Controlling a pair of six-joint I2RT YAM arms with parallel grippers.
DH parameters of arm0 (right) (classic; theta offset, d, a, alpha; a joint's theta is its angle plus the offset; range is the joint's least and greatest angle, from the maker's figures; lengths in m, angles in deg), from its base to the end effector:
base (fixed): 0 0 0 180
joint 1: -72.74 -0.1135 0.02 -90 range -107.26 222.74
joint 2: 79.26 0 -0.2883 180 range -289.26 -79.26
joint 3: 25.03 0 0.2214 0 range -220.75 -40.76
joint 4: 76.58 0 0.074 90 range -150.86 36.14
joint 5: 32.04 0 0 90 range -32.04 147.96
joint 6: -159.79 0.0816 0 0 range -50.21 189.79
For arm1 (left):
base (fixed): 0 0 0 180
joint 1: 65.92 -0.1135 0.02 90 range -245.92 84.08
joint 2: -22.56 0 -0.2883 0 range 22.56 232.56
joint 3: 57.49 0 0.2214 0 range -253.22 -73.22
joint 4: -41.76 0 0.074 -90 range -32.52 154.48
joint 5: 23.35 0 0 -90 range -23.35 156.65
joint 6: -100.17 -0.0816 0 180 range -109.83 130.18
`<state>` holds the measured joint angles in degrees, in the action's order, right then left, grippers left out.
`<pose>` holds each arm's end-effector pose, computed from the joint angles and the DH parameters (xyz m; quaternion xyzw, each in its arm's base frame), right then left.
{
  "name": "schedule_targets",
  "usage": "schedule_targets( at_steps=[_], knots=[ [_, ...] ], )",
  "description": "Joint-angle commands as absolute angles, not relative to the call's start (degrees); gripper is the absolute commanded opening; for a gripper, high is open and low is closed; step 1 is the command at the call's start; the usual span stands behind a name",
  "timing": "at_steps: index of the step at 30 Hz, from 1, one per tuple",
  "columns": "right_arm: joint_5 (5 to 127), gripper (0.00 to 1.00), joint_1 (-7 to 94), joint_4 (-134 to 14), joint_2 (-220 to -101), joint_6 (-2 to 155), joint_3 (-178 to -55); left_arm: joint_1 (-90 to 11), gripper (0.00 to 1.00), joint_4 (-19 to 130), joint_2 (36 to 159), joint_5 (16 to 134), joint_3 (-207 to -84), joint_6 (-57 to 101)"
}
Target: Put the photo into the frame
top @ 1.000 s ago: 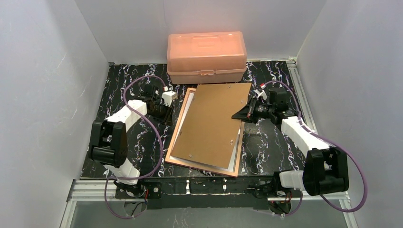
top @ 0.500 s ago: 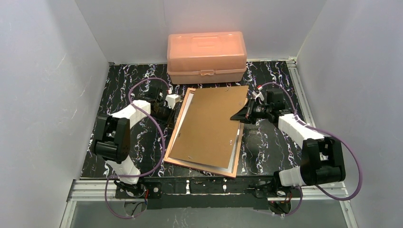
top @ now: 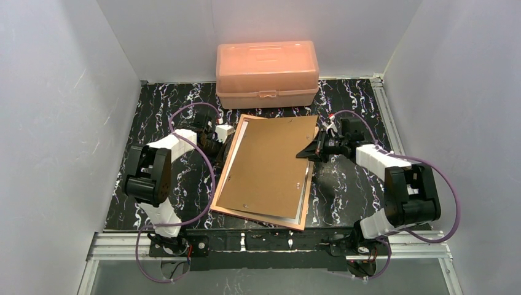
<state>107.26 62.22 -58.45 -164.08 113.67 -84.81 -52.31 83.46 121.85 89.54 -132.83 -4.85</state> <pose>0.2712 0.1133 0.2199 0.0806 0.8465 0.5055 0.1463 0.3136 -0.1086 0.1722 0.2774 0.9180 -0.1914 0.2091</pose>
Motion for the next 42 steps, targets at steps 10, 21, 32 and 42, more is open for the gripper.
schedule_targets(
  at_steps=[10, 21, 32, 42],
  knots=[
    [108.8, 0.01, 61.7, -57.9, -168.5, 104.5, -90.8, -52.1, 0.01, 85.1, 123.3, 89.3, -133.6, -6.1],
    [108.1, 0.01, 60.4, -58.8, -171.4, 104.7, -91.3, -51.8, 0.0, 85.6, 123.5, 89.5, -133.7, -6.4],
    [101.5, 0.02, 60.5, -51.9, -172.1, 100.1, -92.0, -51.7, 0.0, 86.3, 122.2, 90.2, -133.5, -6.5],
    [90.0, 0.39, 57.5, -41.1, -172.5, 94.6, -97.5, -51.8, 0.0, 86.8, 121.9, 91.0, -133.6, -6.7]
  ],
)
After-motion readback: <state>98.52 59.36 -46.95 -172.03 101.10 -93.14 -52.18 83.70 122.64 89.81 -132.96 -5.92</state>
